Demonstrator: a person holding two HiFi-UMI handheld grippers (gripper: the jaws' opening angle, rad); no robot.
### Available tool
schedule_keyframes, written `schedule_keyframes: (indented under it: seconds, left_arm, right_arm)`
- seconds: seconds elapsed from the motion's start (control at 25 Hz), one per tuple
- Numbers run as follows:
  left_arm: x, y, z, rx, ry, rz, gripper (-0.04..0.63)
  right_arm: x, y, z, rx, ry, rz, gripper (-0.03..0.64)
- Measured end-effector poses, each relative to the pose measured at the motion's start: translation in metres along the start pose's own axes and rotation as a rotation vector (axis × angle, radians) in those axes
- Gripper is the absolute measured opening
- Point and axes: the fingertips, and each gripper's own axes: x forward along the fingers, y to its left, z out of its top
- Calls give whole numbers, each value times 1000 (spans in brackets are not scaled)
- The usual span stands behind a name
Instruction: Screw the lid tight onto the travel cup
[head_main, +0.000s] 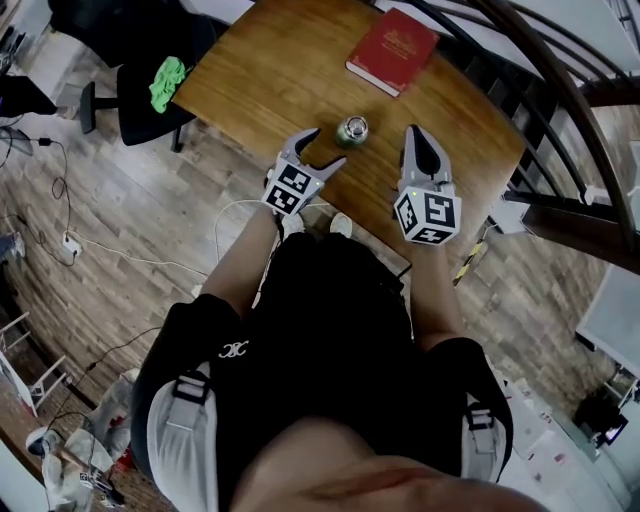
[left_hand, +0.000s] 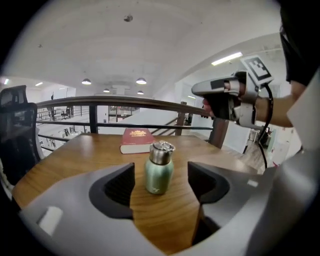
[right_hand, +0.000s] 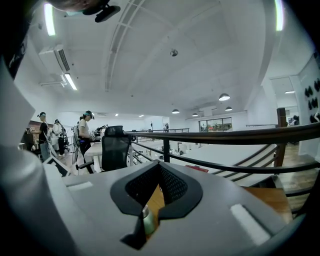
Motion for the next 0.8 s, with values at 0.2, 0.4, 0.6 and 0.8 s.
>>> schedule_keyframes:
  seconds: [0.2, 0.4, 0.6, 0.8]
  left_arm:
    - [35, 7, -21, -47, 36, -16, 382]
    - [61, 7, -34, -53, 69, -36, 396]
    - [80, 9, -44, -28, 109, -28, 396]
    - [91, 8, -49, -35, 117, -24, 394]
  right_arm:
    - [-3, 6, 3, -17, -11, 41, -2]
    - [-4, 12, -1, -54, 5, 89, -2]
    - [0, 30, -21, -102, 54, 201, 15]
    - [8, 36, -49, -93, 141, 292, 111]
